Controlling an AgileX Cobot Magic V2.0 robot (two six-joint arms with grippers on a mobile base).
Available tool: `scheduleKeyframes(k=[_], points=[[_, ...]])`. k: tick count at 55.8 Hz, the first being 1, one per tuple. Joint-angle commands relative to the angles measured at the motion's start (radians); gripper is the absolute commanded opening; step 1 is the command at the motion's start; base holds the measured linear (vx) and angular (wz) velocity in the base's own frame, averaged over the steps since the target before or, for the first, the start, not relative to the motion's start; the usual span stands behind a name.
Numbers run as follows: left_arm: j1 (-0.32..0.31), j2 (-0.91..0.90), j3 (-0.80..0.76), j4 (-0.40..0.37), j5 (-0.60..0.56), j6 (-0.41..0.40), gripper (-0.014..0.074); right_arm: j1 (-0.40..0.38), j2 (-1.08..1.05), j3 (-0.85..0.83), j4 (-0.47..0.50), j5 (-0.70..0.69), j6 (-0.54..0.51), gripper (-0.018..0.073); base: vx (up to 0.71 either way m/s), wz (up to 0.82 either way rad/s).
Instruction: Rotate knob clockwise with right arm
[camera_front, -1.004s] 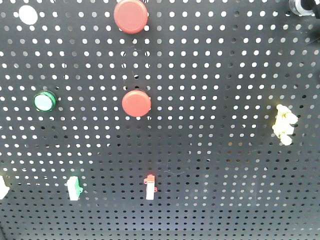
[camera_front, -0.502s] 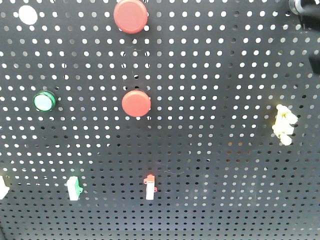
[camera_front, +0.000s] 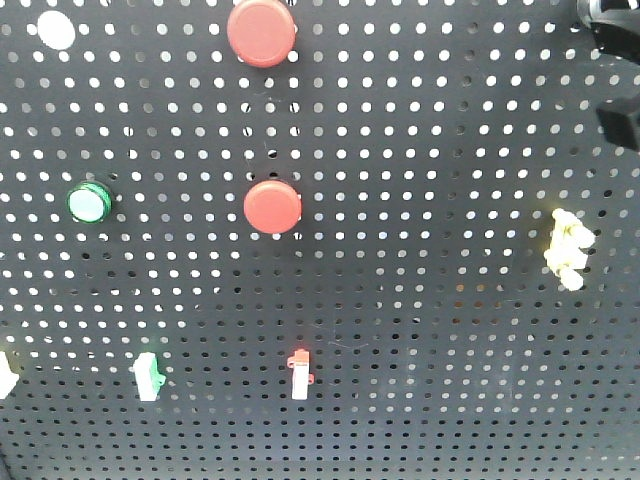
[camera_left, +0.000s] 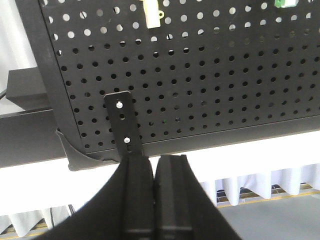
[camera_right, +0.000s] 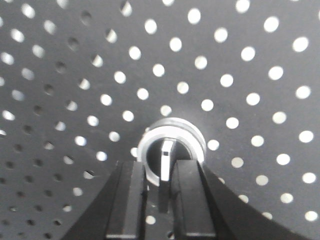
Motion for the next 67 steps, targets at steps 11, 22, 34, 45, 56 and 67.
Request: scheduleKeyframes(k=[11,22,34,45,56,67], points=[[-0.008,-0.017,0.033,-0.006,-0.085,-0.002,-0.0006,-0.002,0.009,-0.027,-0.080,-0.071,0.115,0.0135,0.00,0.00],[-0.008,-0.017,0.033,-0.006,-0.085,-0.002,-0.0006,-0.002,0.009,-0.027,-0.061,-0.061,0.171,-0.0013,0.00,0.00],[-0.008,-0.017,0.033,-0.006,-0.085,-0.002,-0.0006,-0.002,0.009,-0.027,0.027,-0.058,0.343,-0.0008,0.00,0.00],[-0.008,-0.017,0.033,-0.006,-0.085,-0.002,-0.0006,-0.002,0.009,-0.027,0.123,-0.058,0.521,-0.0008,0.00,0.00],[-0.008,-0.017,0.033,-0.006,-0.085,-0.002,-0.0006,-0.002,0.009,-0.027,0.173,-0.077,0.699,-0.0008,0.00,0.00],[-0.008,-0.017,0.033,-0.006,-0.085,-0.002,-0.0006,-0.002,0.009,-0.027,0.195,-0.122,0.920,-0.0008,0.00,0.00]])
